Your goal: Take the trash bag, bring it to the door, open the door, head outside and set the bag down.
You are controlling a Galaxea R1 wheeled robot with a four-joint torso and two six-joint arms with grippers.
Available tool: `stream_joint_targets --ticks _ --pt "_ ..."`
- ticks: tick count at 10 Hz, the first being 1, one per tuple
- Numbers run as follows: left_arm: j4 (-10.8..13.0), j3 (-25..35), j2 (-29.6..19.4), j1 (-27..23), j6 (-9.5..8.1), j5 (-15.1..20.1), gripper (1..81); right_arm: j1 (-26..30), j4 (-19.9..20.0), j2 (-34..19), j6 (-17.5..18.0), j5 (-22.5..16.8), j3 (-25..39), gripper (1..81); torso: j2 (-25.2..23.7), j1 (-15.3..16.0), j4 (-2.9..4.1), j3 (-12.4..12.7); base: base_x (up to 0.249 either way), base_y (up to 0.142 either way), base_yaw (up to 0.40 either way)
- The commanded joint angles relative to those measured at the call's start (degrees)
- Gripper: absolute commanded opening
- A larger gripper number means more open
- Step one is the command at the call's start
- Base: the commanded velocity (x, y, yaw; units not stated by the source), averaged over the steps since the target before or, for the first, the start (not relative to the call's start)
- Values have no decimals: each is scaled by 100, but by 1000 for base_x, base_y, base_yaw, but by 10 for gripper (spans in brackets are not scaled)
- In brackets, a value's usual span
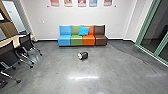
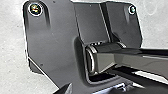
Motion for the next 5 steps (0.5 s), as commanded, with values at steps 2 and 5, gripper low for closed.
stream_joint_targets --ticks 2,5 --pt "-47 28 -29 -156 20 359 811 156 -34 -46 -7 -326 72 811 0 0 0 0 147 0 0" --pt "-47 28 -20 -164 20 359 811 147 -43 -46 2 -326 71 811 0 0 0 0 142 21 0"
